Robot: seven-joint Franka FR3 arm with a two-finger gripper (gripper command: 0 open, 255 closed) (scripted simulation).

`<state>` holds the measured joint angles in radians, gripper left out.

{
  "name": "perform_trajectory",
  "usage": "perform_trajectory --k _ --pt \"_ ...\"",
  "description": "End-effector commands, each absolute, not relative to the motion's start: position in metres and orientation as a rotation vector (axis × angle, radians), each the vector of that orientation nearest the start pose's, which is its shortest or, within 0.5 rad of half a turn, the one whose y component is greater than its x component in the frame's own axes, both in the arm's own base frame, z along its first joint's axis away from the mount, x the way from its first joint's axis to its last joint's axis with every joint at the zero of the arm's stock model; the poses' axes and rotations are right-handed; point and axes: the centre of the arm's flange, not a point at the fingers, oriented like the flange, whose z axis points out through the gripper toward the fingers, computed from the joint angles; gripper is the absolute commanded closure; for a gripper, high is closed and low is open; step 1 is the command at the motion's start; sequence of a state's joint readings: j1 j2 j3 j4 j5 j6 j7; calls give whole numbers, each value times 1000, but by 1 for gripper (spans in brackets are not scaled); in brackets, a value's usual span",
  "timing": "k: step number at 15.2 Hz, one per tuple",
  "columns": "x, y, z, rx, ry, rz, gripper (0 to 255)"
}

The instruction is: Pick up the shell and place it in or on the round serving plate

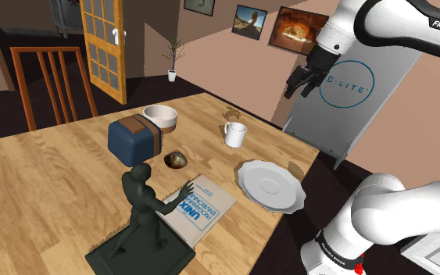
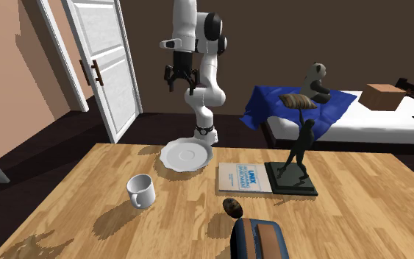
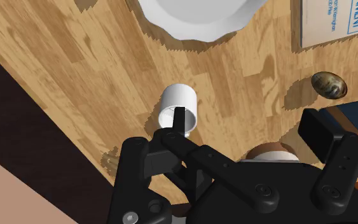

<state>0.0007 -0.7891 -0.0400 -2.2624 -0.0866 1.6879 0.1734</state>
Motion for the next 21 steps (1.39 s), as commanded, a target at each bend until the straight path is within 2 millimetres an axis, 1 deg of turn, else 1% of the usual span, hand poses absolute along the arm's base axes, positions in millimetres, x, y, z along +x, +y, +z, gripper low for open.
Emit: perform_trajectory --k 1,6,11,16,21 --pt "316 -26 648 -3149 321 -346 0" --pt "373 8 618 -3188 229 -258 0" --pt "427 44 584 -3222 135 -169 0" --pt "476 82 545 -3251 39 -78 0" --pt "520 121 504 -3274 -58 15 0"
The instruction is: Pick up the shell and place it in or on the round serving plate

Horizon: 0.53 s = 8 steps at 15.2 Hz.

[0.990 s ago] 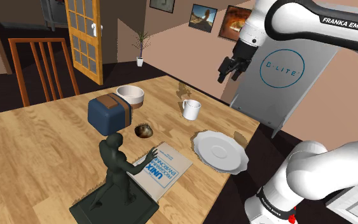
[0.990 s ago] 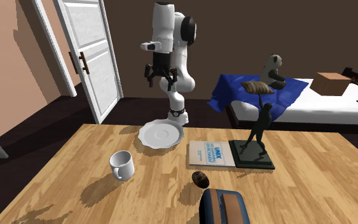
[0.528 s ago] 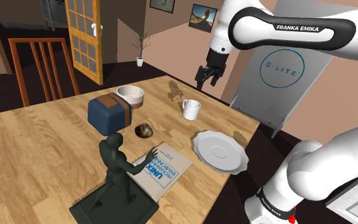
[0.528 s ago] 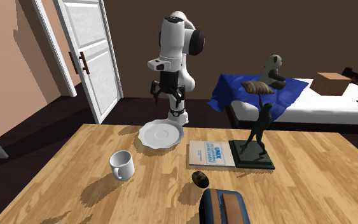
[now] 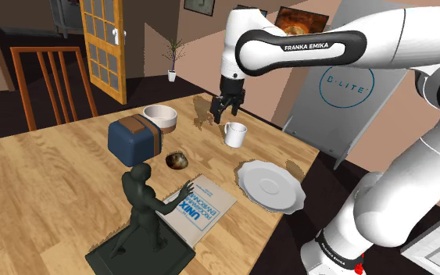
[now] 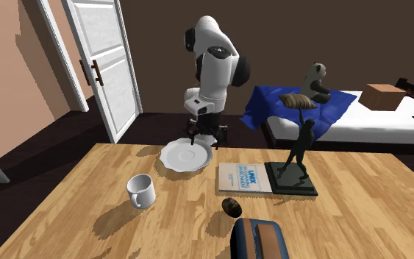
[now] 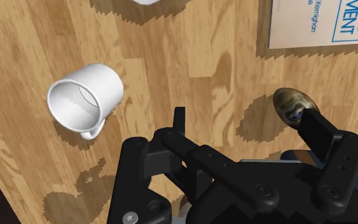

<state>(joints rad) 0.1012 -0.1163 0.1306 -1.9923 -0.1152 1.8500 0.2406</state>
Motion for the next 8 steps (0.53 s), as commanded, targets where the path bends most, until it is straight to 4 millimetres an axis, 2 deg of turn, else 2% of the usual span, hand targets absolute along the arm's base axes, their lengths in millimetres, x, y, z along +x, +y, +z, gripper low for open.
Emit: perform_trajectory --k 1,8 --pt "528 129 495 -3277 -78 33 0" --pt "581 187 430 -3298 -217 166 0"
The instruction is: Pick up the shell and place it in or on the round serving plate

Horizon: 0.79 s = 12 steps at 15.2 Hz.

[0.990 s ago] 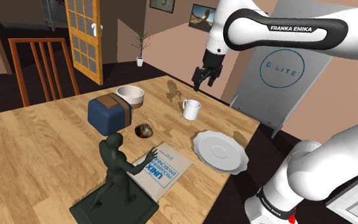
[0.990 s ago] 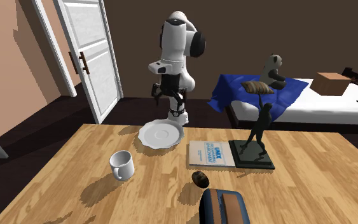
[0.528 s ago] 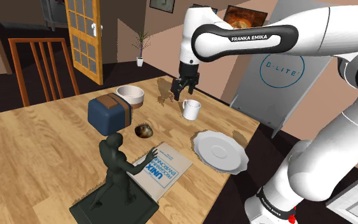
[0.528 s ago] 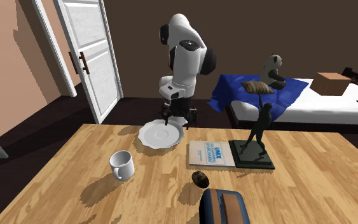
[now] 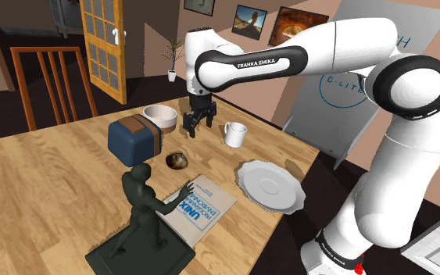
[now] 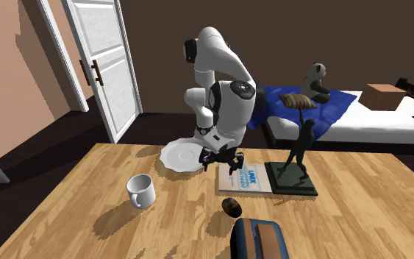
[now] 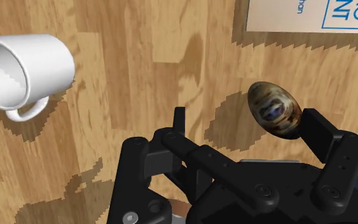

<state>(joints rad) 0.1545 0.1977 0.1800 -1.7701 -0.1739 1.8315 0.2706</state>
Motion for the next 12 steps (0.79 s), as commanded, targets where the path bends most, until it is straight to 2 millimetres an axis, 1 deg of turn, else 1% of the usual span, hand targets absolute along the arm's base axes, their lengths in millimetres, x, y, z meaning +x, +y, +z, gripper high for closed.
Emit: perform_trajectory --k 1,9,10,12 --pt "587 196 420 -3300 -237 185 0" --pt "633 264 337 -3307 -398 339 0" --pt "634 266 335 -3307 -403 343 0" --pt "632 263 325 -3307 -403 343 0"
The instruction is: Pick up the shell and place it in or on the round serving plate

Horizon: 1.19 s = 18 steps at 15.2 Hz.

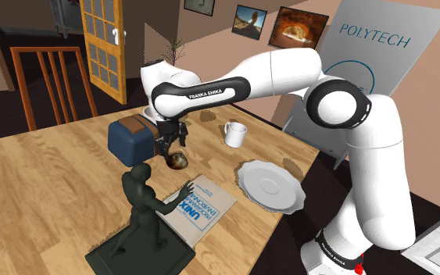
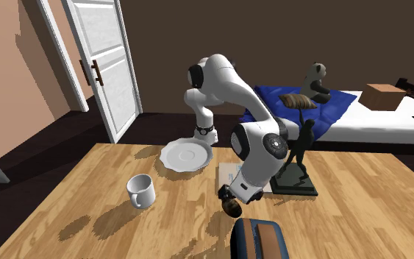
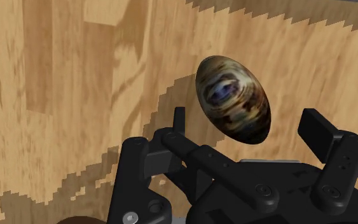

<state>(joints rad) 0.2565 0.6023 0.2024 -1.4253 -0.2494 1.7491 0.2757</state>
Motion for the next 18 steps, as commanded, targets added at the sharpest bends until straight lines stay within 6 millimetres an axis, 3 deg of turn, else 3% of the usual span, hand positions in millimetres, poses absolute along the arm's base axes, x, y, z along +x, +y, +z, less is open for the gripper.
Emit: perform_trajectory --k 1,5,13,14,18 --pt "631 262 320 -3307 -403 343 0" --pt "627 257 296 -3307 -403 343 0" --pt "627 257 296 -3307 -403 343 0" --pt "627 257 296 -3307 -403 343 255" --pt "627 257 296 -3307 -403 344 255"
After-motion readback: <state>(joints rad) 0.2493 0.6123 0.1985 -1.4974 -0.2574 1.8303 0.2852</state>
